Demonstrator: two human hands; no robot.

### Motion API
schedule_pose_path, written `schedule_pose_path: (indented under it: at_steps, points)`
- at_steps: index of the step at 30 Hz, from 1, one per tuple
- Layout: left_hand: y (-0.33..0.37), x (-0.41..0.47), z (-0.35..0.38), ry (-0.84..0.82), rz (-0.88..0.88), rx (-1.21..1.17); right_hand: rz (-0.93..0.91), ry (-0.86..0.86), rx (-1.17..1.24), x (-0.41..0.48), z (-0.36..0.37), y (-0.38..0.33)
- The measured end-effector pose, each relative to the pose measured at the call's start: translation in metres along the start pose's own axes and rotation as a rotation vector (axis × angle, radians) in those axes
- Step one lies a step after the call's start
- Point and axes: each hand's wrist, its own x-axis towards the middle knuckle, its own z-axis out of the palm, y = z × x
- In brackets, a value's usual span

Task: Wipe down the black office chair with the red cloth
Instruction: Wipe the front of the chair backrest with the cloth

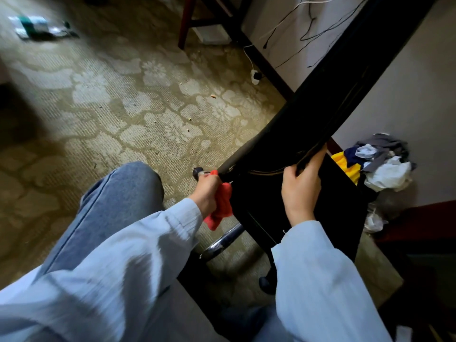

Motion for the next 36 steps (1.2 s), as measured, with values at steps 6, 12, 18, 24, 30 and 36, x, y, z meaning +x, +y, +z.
schedule_pose_path:
  at_steps: [6,12,18,24,30,36]
  points:
    - [-0.004,-0.018,0.021,-0.043,0.228,0.026,-0.022,-0.027,-0.039,-0.007,-0.006,0.011]
    - [0.004,-0.057,0.017,-0.242,0.251,0.103,-0.018,-0.039,-0.045,-0.009,-0.01,0.013]
    - [0.025,-0.073,-0.008,-0.385,0.425,0.103,-0.017,-0.043,-0.017,-0.011,-0.011,0.013]
    - [-0.004,-0.044,-0.038,-0.107,0.312,0.167,-0.025,-0.038,-0.004,-0.016,-0.014,0.015]
    - [-0.032,-0.044,-0.017,-0.12,0.535,0.204,-0.007,-0.041,-0.018,-0.022,-0.019,0.015]
    - [-0.041,-0.027,-0.013,0.061,0.994,0.605,-0.015,-0.031,-0.034,-0.026,-0.022,0.019]
